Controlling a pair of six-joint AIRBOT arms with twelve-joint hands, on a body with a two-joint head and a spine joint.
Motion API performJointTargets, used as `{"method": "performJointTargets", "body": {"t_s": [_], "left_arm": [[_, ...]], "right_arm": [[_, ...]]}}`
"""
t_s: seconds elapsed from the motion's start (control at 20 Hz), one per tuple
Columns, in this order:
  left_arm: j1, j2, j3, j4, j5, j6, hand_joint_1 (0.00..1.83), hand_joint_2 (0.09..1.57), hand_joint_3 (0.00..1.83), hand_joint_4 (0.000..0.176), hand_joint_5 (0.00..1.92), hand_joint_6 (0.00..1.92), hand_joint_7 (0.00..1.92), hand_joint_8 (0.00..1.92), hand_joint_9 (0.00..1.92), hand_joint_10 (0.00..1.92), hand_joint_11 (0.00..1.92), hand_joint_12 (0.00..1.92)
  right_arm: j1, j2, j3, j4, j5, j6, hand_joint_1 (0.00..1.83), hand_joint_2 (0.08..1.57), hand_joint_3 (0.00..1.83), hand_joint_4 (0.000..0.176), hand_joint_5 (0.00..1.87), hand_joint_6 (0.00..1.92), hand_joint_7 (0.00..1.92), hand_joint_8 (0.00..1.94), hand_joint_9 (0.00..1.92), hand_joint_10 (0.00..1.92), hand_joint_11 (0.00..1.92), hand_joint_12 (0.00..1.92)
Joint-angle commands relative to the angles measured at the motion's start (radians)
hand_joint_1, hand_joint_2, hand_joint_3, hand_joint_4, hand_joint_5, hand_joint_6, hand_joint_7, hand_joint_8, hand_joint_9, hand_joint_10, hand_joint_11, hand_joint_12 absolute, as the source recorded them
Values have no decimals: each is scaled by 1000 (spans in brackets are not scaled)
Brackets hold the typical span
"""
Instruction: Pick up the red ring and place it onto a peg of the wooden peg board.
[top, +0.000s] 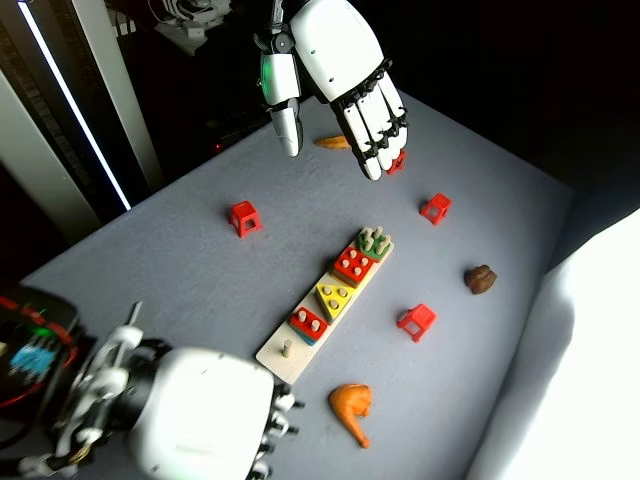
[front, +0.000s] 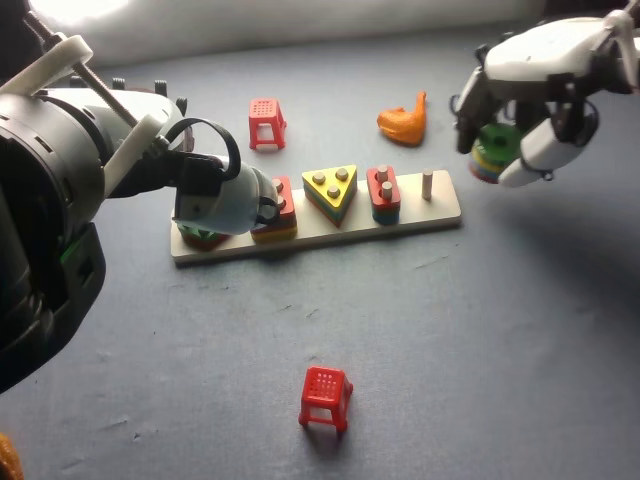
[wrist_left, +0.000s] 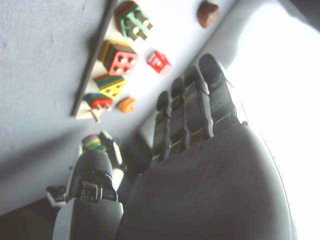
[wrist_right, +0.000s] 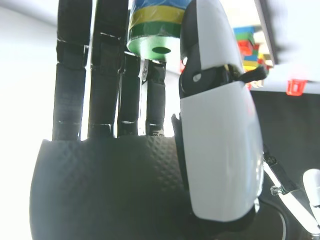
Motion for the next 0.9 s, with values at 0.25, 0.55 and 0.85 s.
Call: {"method": "performJointTargets", "body": {"t_s": [0.25, 0.55, 0.85], "left_arm": [[-7, 2, 0, 96, 6, -1, 0, 1297, 0, 0, 150, 3, 174, 4, 156, 4, 0, 422], [-6, 2, 0, 96, 6, -2, 0, 1297, 0, 0, 157, 1, 182, 2, 166, 3, 0, 453], [-6, 2, 0, 96, 7, -2, 0, 1288, 0, 0, 145, 2, 167, 5, 155, 5, 0, 417]], "right_arm": [[70, -41, 0, 3, 45, 5, 1220, 1115, 1, 19, 954, 1067, 1029, 879, 1272, 18, 919, 1034], [65, -64, -2, 3, 29, -18, 1349, 1082, 12, 0, 966, 1018, 1061, 759, 1044, 882, 933, 1035], [59, -82, -3, 3, 31, -41, 1349, 1083, 12, 0, 961, 1029, 1055, 779, 1040, 888, 939, 1032]]}}
